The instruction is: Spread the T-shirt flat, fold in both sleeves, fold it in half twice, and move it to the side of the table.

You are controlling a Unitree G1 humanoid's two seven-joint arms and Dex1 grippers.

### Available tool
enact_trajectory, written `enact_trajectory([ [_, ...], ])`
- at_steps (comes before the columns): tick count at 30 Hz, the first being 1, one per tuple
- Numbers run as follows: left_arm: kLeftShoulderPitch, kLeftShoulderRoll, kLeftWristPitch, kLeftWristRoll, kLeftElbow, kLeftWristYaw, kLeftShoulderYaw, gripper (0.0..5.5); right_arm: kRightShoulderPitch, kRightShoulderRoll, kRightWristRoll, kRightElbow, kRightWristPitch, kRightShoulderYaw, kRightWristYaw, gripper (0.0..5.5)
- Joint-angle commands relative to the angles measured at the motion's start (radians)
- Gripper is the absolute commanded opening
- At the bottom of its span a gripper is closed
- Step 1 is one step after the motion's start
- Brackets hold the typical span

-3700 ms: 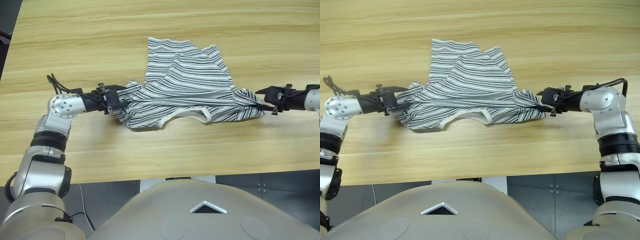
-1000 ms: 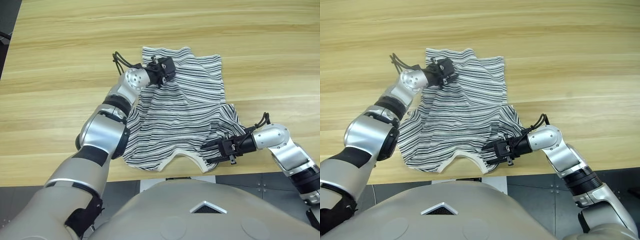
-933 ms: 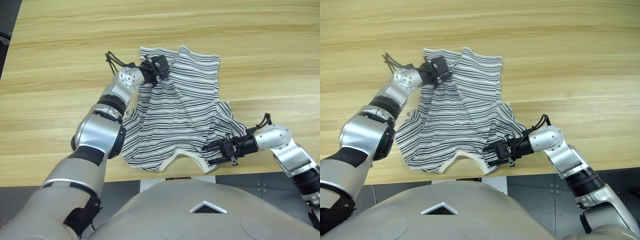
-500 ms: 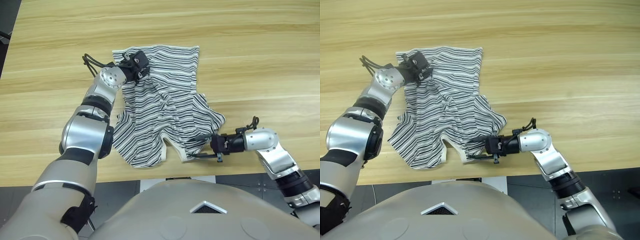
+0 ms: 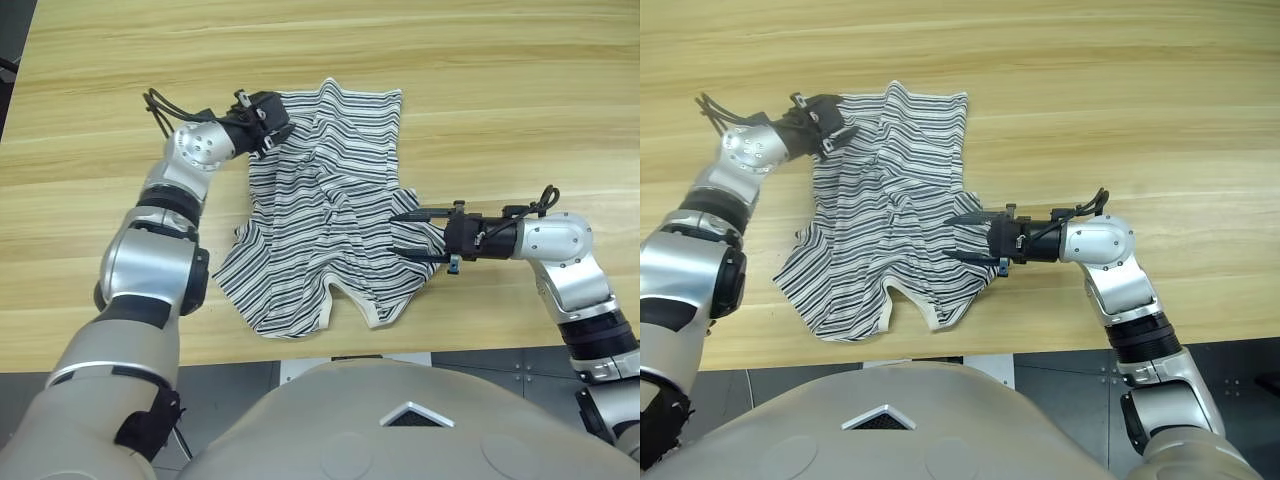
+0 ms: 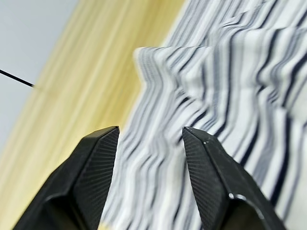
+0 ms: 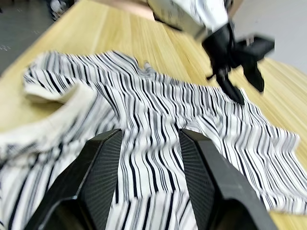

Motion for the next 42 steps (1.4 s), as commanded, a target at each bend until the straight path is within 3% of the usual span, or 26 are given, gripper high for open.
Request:
enact_trajectory([
  [1, 0.039, 0.076, -0.058, 0.030, -0.026, -0.018, -0.020, 2.46, -0.032, 0.002, -0.042, 0.060, -0.028, -0.015, -0.018, 2.17],
  [5, 0.166, 0.138, -0.171, 0.004, -0.111, -0.128, -0.036, 2.46, -0.059, 0.023, -0.112, 0.125, -0.056, -0.002, -0.062, 2.17],
  [10, 0.371, 0.287, -0.203, -0.142, -0.425, -0.317, 0.006, 2.46, -0.053, 0.024, -0.168, 0.178, -0.083, 0.001, -0.102, 2.17],
  [16, 0.605, 0.492, -0.010, -0.346, -0.932, -0.414, 0.161, 2.46, -0.042, 0.020, -0.201, 0.194, -0.094, 0.008, -0.120, 2.17],
  [24, 0.855, 0.555, 0.244, -0.507, -1.329, -0.523, 0.190, 2.46, -0.036, 0.017, -0.265, 0.221, -0.106, 0.023, -0.148, 2.17],
  [31, 0.925, 0.533, 0.304, -0.480, -1.285, -0.570, 0.176, 2.46, -0.053, 0.019, -0.316, 0.237, -0.112, 0.032, -0.179, 2.17],
  [42, 0.716, 0.403, 0.096, -0.184, -0.557, -0.491, -0.027, 2.46, -0.041, -0.055, -0.367, 0.280, -0.103, 0.024, -0.183, 2.17],
])
